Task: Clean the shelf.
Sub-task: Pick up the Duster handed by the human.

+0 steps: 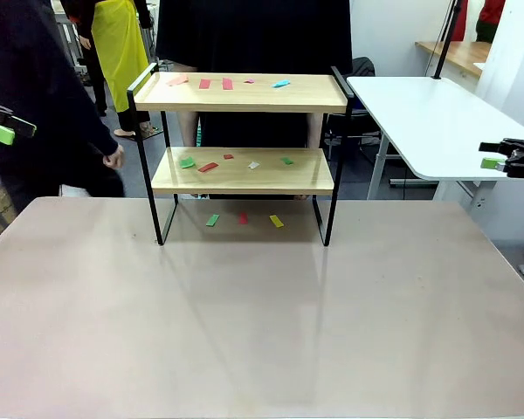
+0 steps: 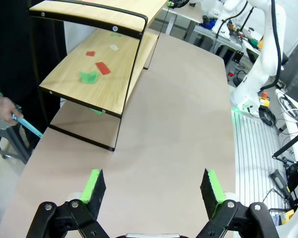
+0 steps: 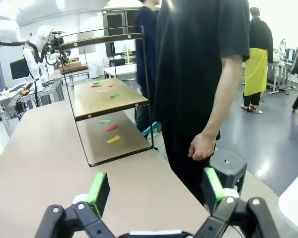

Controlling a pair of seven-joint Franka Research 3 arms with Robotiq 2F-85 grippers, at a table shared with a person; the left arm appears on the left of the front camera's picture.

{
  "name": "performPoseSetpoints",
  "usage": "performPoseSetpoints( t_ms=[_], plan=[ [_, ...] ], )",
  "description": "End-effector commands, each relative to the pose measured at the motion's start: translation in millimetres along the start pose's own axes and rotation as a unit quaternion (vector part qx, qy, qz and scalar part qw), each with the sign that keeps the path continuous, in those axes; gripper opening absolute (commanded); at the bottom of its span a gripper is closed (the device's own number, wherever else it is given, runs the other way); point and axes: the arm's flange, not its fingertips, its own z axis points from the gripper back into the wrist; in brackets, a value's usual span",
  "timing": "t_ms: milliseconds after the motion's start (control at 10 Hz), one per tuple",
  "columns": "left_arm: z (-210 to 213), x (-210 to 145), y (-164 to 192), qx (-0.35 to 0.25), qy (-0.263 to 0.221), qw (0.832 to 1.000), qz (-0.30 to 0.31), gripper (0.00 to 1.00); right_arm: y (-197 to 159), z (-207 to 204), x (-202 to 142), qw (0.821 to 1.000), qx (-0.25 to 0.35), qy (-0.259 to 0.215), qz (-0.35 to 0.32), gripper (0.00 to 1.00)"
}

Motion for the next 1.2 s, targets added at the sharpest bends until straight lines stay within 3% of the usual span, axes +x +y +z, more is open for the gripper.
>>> performPoseSetpoints(
  t_ms=[0, 1100],
  plan=[
    [-0.2, 0.9, -0.1, -0.001, -0.001, 1.0, -0.001, 1.0, -7.7, -1.1, 1.0, 1.0, 0.001, -0.012, 0.014, 1.0],
    [-0.2, 0.9, -0.1, -0.001, -0.001, 1.0, -0.001, 1.0, 0.0, 0.0, 0.0, 1.0, 0.0, 0.0, 0.0, 1.0]
  ],
)
